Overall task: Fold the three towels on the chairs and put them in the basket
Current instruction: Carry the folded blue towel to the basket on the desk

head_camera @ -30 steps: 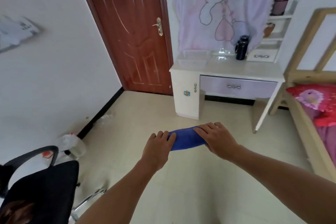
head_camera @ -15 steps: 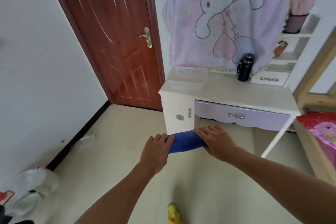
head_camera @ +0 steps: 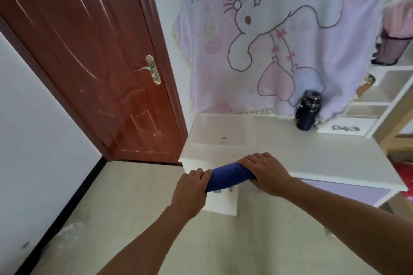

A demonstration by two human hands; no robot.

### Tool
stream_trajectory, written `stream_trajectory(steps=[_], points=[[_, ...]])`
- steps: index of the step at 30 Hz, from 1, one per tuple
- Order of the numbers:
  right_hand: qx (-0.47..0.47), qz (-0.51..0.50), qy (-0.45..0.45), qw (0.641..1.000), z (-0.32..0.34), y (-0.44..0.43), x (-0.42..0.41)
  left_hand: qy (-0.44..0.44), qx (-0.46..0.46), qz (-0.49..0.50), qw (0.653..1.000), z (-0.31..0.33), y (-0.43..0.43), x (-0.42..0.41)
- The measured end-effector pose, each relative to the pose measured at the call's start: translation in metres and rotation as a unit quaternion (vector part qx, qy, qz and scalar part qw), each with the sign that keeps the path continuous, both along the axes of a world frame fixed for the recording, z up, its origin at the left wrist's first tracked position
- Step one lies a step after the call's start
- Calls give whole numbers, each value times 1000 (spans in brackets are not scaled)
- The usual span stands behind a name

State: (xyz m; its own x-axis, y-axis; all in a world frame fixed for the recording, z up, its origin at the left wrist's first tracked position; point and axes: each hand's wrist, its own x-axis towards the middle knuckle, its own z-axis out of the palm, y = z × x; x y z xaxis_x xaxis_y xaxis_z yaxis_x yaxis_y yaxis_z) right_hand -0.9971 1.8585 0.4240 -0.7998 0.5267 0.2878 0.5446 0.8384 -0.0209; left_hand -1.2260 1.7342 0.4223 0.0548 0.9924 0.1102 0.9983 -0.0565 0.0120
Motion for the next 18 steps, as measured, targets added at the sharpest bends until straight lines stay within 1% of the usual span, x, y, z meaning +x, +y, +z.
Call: stream_trajectory(steps=[5, 7, 10, 14, 16, 18], points=[[-18, 22, -17, 999, -14, 100, -29, -20, -31, 27, 999, -19, 91, -24], [-32, 28, -24, 999, -22, 147, -44, -25, -28, 33, 999, -31, 134, -35], [-74, 37, -29, 996, -33, 216, -63, -67, -33, 65, 995, -43, 192, -46], [-173, 27, -85, 981, -35, 293, -97, -129, -72, 122, 981, -54, 252, -59], [-246, 20, -104, 963, -36, 324, -116, -176, -111, 163, 965, -62, 272, -65], [-332, 10, -92, 939, -40, 344, -131, -228, -146, 201, 941, -69, 282, -70]])
